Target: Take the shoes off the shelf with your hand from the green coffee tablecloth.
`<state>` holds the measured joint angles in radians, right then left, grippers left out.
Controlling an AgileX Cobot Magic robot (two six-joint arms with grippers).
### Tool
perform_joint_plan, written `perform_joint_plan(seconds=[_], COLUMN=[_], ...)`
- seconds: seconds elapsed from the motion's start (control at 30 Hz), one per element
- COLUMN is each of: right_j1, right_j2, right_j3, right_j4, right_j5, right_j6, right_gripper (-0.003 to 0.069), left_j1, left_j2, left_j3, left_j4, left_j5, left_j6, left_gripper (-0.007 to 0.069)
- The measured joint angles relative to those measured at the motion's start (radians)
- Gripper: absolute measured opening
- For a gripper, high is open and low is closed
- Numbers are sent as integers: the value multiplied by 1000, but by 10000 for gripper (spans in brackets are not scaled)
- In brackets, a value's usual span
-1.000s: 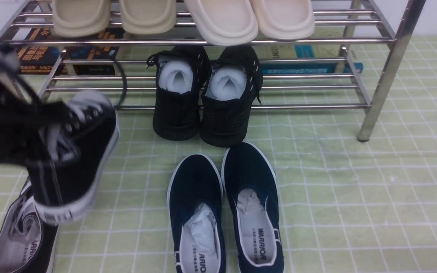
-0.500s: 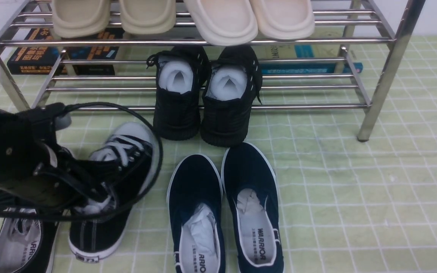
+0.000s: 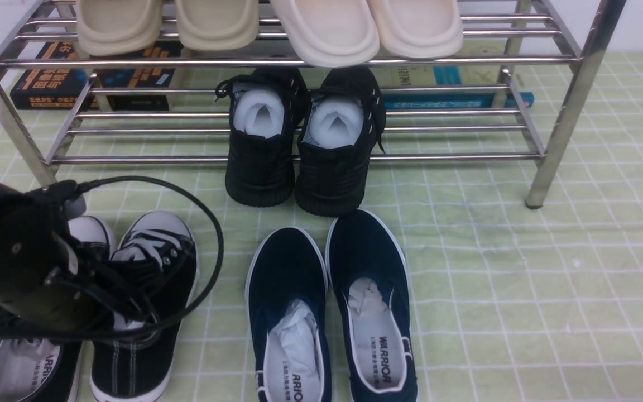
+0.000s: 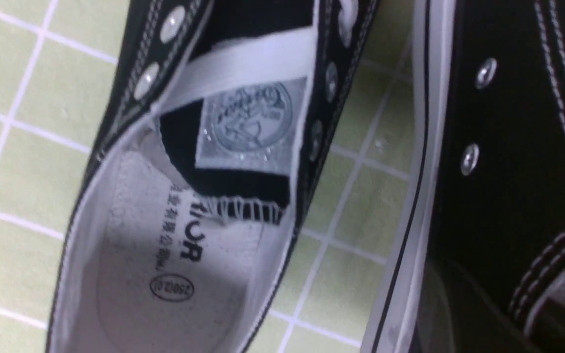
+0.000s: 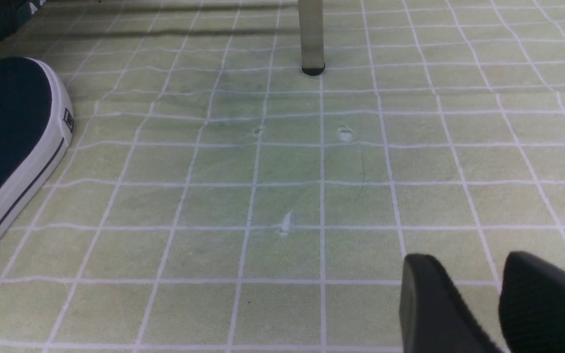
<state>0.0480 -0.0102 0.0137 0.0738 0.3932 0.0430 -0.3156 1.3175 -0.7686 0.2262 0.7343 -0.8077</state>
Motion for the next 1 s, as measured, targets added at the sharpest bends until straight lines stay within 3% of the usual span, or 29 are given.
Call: perform_joint_plan(seconds=[0.23,0.47,0.57,0.7,0.77,0.87,1.0], right_j1=[0,0,0,0,0,0,0], right_j2=[0,0,0,0,0,0,0], right_j3=[0,0,0,0,0,0,0], right_j4=[0,0,0,0,0,0,0], right_j5=[0,0,0,0,0,0,0], right_j6=[0,0,0,0,0,0,0], right_gripper=[237,237,237,237,237,237,237], left_j1=[0,0,0,0,0,0,0], left_j2=[-3,-22,-65,-146,-255,-389,-600], left_j3=[0,-24,-83,-163,-206,-191,-72], left_j4=[-8,-29,-29,-29,-29,-33,-62], left_j5=[8,27,110,221,317,419,436], left_j6=[12,38,102,201,303,372,385], left_gripper=[61,267,309,259,146,33,1])
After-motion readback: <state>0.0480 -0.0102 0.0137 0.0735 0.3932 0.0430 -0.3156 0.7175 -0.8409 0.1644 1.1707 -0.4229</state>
